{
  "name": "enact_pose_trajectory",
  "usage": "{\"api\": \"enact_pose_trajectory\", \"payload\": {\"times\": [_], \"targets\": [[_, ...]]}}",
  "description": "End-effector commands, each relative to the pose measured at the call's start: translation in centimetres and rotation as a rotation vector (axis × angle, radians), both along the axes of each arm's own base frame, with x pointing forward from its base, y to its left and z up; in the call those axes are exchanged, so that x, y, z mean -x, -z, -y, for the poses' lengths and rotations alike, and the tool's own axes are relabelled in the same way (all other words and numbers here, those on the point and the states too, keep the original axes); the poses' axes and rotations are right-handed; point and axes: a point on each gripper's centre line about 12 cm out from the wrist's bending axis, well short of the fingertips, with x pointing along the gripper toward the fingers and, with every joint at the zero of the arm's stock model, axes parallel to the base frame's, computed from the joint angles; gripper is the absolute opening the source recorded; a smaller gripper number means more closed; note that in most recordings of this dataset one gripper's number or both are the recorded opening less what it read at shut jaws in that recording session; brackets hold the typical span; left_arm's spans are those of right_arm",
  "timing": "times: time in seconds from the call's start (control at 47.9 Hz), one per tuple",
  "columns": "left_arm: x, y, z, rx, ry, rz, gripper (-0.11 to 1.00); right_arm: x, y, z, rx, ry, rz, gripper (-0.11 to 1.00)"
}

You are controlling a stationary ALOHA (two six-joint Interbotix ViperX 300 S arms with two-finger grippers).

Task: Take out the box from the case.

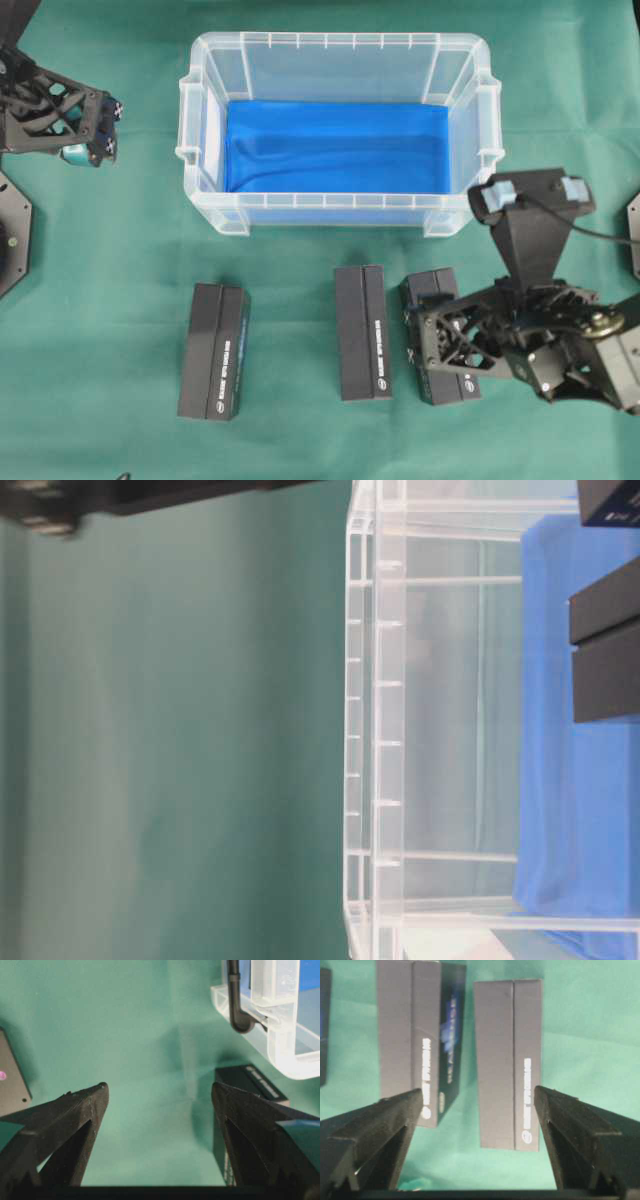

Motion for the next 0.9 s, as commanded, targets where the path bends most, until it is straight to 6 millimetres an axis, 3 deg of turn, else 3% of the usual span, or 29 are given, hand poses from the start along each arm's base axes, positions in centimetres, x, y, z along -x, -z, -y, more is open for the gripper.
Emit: {"api": "enact_pose_trajectory", "payload": {"times": [0.0,0.417,0.876], "targets": [[-0.1,-0.6,0.1,-0.003,0.003,0.021,0.87,0.1,-2.6,0.4,-0.004,0.003,0.028,0.90],[0.0,-0.6,0.1,-0.003,0.002,0.023,0.87,0.5,-2.6,0.2,-0.033,-0.016,0.006,0.90],[0.0,-0.6,0.1,-0.002,0.000,0.023,0.87,7.5,-2.6,0.5,-0.070,-0.055,-0.080,0.90]]}}
